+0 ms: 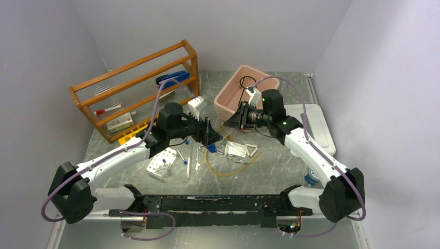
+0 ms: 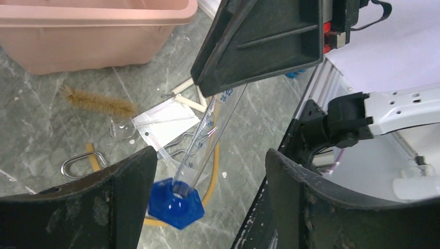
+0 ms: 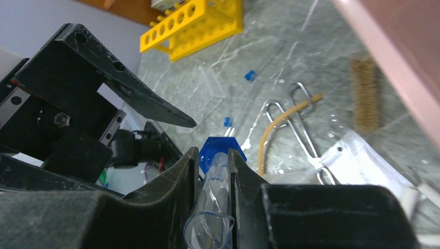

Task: Organize the chemistry lab equipment

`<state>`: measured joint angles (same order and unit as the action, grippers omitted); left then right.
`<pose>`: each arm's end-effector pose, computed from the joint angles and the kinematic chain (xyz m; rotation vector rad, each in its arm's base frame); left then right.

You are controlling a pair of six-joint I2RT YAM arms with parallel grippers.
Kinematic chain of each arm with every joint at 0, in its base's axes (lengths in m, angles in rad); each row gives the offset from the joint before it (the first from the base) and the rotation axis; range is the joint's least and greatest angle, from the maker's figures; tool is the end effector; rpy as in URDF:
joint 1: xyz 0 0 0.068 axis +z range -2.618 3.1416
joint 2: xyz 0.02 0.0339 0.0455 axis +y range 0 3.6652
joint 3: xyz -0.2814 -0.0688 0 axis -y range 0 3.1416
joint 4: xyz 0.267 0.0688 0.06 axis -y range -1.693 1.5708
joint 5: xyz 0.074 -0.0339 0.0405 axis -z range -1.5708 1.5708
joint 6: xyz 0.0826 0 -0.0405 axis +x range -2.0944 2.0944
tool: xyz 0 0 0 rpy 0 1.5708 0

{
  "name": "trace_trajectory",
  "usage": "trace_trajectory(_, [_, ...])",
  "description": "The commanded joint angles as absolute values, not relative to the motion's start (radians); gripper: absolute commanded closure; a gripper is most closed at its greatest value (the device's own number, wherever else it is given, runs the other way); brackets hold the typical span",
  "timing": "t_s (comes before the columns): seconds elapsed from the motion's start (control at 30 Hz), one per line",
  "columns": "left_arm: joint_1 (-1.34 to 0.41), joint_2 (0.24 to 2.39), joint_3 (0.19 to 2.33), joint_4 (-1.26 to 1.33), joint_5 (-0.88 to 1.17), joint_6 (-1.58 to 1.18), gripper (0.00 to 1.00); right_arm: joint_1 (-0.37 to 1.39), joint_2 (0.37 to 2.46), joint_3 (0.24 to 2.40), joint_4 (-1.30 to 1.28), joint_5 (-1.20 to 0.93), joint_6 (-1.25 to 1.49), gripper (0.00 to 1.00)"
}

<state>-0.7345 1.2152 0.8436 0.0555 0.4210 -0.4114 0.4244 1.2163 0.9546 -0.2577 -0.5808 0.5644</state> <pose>0.2257 -0.2493 0.2898 0.6311 1.9353 -1.1519 0.2729 0.1730 0.2953 -0.2260 2.2149 1.1810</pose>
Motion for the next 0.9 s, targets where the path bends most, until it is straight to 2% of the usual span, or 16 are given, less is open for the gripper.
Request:
trace_trajectory(0.0, [-0.759, 1.203, 0.878, 0.004, 0.338, -0.292, 0.22, 0.451, 1.258, 0.983, -0.163, -0.716, 0.577, 0.95])
trace_trajectory(0.3, [-0.766, 1.217, 0.904, -0.138, 0.456, -0.172, 0.41, 0.455, 1.292, 1.0, -0.09, -0.859, 0.593, 0.95])
trace_trajectory(0.47, [-0.766, 1.217, 0.918, -0.164, 0.512, -0.137, 0.58, 0.455, 1.292, 1.011, -0.096, -0.882, 0.586, 0.95])
trace_trajectory(0.57, [-0.768, 1.214, 0.91, -0.148, 0.566, -0.131, 0.64, 0.456, 1.29, 1.01, -0.086, -0.895, 0.595, 0.95])
trace_trajectory(0.7, [-0.773, 1.211, 0.906, -0.144, 0.602, -0.114, 0.77, 0.456, 1.283, 1.004, -0.059, -0.911, 0.618, 0.95])
trace_trajectory(0.77, [-0.777, 1.209, 0.908, -0.146, 0.615, -0.102, 0.89, 0.456, 1.281, 1.002, -0.044, -0.914, 0.632, 0.95])
trace_trajectory(0.8, [-0.779, 1.207, 0.91, -0.145, 0.618, -0.099, 0.94, 0.455, 1.281, 1.004, -0.045, -0.91, 0.634, 0.93])
trace_trajectory(0.83, [-0.779, 1.204, 0.911, -0.142, 0.615, -0.102, 0.95, 0.456, 1.28, 1.005, -0.049, -0.902, 0.636, 0.89])
trace_trajectory(0.87, [-0.78, 1.2, 0.91, -0.132, 0.613, -0.107, 0.95, 0.456, 1.278, 1.005, -0.054, -0.886, 0.639, 0.82])
